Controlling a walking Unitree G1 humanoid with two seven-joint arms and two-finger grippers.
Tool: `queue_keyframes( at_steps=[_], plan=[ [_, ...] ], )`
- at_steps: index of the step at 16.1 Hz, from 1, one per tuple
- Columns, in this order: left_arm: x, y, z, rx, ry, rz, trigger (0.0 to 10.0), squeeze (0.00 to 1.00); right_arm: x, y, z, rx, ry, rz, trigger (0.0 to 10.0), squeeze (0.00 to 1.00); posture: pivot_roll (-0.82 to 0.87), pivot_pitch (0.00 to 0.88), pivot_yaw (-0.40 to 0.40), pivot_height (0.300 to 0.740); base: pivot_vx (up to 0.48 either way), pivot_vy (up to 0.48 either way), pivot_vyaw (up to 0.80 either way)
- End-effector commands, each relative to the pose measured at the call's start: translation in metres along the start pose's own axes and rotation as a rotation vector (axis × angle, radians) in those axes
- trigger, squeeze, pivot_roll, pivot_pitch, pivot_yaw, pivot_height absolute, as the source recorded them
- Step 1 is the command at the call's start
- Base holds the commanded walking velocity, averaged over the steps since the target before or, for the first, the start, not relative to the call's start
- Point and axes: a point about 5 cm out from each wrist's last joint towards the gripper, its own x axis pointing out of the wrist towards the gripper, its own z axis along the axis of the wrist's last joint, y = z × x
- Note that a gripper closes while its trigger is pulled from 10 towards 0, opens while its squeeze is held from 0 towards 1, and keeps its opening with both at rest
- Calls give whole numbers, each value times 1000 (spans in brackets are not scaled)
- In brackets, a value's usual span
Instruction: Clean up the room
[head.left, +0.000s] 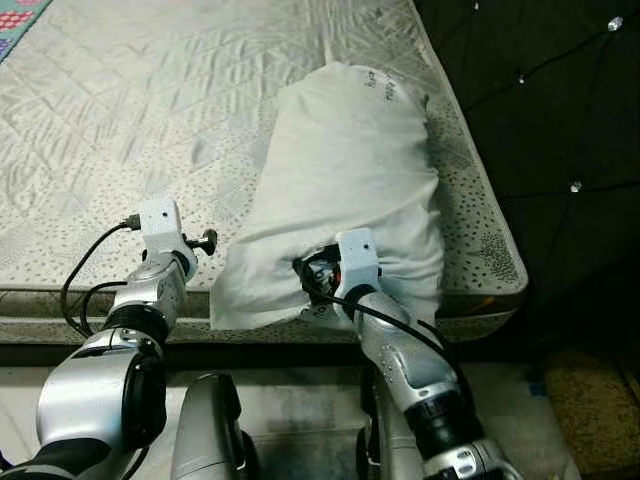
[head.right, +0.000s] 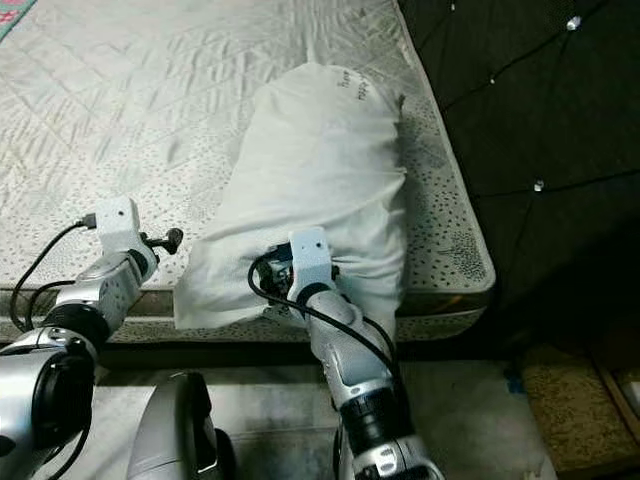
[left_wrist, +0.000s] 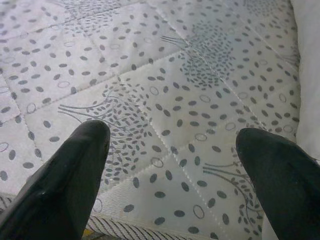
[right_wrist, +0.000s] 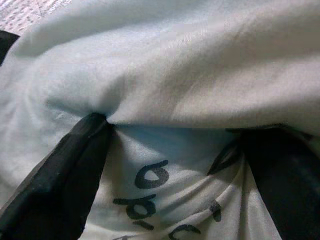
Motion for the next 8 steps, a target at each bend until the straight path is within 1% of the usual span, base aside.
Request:
queue_keyframes(
  at_steps=[1, 3, 4, 5, 6, 7, 8],
  plan=[
    [0, 7, 8, -34, -7, 29, 10000, 0, 12, 41, 36, 15, -117, 75, 10000, 0, -186, 205, -26, 582, 0, 0, 0],
    [1, 6, 11, -64, -10, 16, 10000, 0, 15, 49, 39, -26, -131, 82, 10000, 0, -183, 204, -26, 582, 0, 0, 0],
    [1, 1, 13, -65, -26, 1, 10000, 0, 18, 55, 40, -27, -144, 84, 10000, 0, -164, 201, -27, 582, 0, 0, 0],
    [1, -2, 14, -68, -32, -11, 10000, 0, 20, 58, 37, -48, -136, 82, 10000, 0, -164, 201, -27, 582, 0, 0, 0],
    [1, -8, 11, -89, -29, -40, 10000, 0, 24, 62, 34, -98, -124, 57, 10000, 0, -151, 202, -27, 582, 0, 0, 0],
    [1, -13, 7, -129, -29, -84, 10000, 0, 26, 64, 36, -116, -139, 38, 10000, 0, -145, 204, -25, 582, 0, 0, 0],
    [0, -17, 3, -148, -23, -116, 10000, 0, 28, 64, 38, -122, -160, 19, 10000, 0, -137, 203, -24, 582, 0, 0, 0]
  ],
)
